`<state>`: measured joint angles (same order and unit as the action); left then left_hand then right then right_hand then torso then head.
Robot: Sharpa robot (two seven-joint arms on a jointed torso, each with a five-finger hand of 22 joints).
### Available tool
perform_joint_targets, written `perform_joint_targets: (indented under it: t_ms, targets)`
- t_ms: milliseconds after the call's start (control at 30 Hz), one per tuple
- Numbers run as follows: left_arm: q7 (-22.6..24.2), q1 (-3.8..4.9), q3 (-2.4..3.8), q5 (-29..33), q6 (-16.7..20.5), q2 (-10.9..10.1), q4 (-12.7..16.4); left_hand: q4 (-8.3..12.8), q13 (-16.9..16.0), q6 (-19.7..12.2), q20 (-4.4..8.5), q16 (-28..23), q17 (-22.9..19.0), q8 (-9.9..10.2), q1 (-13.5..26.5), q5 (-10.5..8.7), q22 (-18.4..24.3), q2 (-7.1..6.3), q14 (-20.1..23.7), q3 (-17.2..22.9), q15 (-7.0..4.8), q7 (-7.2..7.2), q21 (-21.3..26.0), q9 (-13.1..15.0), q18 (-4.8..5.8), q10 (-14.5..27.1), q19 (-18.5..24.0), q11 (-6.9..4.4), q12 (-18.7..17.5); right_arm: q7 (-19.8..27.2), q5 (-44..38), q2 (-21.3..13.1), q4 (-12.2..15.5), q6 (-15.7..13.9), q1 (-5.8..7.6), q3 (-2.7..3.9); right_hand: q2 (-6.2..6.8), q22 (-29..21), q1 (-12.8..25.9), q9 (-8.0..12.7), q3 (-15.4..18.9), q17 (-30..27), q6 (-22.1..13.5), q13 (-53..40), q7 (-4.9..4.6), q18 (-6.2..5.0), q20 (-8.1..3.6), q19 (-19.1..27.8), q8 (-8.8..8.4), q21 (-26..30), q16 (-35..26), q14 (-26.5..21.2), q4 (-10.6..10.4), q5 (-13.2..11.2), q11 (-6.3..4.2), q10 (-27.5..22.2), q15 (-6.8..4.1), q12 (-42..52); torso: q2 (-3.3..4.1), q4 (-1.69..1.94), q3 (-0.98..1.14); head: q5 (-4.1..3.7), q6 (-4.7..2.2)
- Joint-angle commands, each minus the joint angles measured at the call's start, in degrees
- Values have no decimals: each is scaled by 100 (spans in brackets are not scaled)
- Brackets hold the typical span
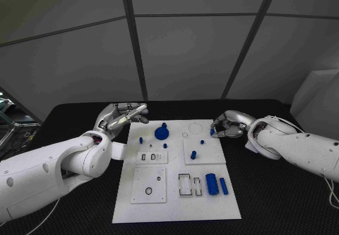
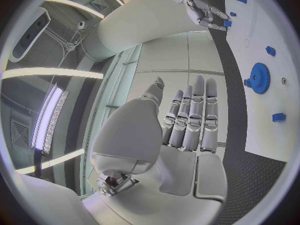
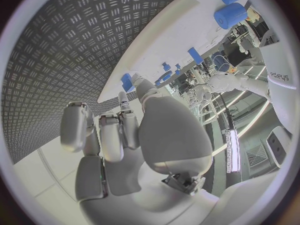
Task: Assemble the parts on the task board
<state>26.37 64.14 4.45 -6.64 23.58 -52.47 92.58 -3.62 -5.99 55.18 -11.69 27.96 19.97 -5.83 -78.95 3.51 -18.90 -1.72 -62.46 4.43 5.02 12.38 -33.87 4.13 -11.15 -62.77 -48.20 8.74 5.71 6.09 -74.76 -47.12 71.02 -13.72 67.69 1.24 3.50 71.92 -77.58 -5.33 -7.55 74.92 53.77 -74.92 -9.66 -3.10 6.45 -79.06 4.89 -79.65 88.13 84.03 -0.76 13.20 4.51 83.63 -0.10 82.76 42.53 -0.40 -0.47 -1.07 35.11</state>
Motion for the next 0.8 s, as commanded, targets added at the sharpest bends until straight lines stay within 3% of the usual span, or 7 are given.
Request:
perform_joint_targets:
  t_ms: [33, 800]
  targets:
    - [29, 5, 6, 1, -61, 4, 4, 33, -7, 50, -3, -25, -7, 13, -6, -26, 7, 43, 14, 14, 15, 7, 22, 6, 73, -16, 49, -3, -16, -2, -23, 15, -14, 49, 6, 4, -65, 22, 2, -14, 18, 1127, 95, -803, 9, -67, 12, -42, 47, -30, 15, 507, -25, 14, 13, 31, 51, 37, -1, 3, -1, 3, 1]
    - [21, 5, 6, 1, -67, -5, 6, 50, -6, 51, -2, -34, -8, 16, -22, -26, 6, 46, 11, 20, 13, 7, 21, 6, 72, -14, 51, -3, -21, -86, -77, 141, -132, 128, -2, 4, -137, 129, -1, -41, -14, 1203, 306, -858, 54, -46, -7, -111, 112, -90, 50, 525, -39, 12, -25, 85, 23, 95, -4, 2, 0, 13, 41]
